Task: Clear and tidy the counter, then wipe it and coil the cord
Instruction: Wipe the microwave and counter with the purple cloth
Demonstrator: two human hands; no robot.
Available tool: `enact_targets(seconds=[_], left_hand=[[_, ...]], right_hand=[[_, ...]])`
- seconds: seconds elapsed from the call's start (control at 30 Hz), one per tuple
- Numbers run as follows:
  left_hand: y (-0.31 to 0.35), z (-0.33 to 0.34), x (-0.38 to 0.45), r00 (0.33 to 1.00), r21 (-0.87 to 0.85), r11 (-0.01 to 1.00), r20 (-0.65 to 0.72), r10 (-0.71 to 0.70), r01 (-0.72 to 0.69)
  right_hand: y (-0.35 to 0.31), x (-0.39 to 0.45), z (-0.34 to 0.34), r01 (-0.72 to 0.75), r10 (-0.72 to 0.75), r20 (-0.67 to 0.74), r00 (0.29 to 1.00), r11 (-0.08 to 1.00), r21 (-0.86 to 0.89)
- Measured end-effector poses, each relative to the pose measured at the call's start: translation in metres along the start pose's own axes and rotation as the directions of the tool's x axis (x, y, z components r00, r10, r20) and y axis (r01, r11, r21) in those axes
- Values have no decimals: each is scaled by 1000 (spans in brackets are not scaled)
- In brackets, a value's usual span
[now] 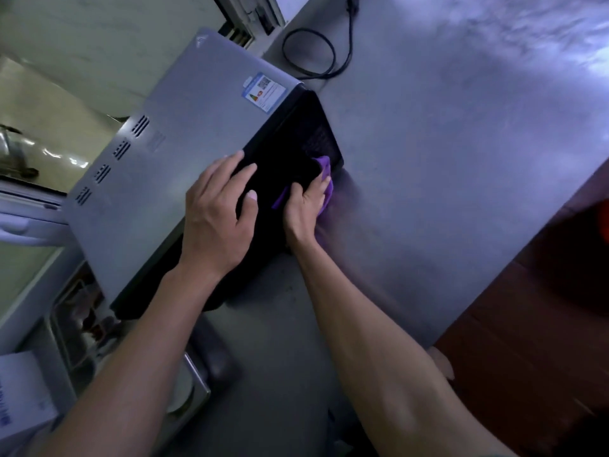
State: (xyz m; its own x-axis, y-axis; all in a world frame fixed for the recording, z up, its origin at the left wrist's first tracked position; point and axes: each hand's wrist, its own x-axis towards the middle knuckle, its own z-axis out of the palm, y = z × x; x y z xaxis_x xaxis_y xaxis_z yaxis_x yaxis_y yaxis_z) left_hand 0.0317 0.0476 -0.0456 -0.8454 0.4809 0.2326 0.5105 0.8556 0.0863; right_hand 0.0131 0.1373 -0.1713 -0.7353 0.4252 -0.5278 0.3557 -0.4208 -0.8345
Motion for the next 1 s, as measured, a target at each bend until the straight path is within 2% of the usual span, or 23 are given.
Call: enact_targets(seconds=[0.2,0.37,0.6,0.8,1.0], left_hand=[[-38,-23,-70,998,34,998,28,-56,55],[-81,-42,-140,993,58,991,10,-120,120],[-103,-58,-197,981,64,979,-18,-195,196],[-108,-52,-226,959,10,963,-95,-267,269],[-85,-27,-254,879,-219,892,-192,-437,395]], right_hand=[[50,-74,46,-71,74,93,993,997,-35],[88,-139,72,1,14,162,987,996,-92],[119,-199,98,44,-11,250,968,991,-128],[121,-211,78,51,-14,299,954,992,-118],[125,-189,26,-1,71,369,927,982,-187]])
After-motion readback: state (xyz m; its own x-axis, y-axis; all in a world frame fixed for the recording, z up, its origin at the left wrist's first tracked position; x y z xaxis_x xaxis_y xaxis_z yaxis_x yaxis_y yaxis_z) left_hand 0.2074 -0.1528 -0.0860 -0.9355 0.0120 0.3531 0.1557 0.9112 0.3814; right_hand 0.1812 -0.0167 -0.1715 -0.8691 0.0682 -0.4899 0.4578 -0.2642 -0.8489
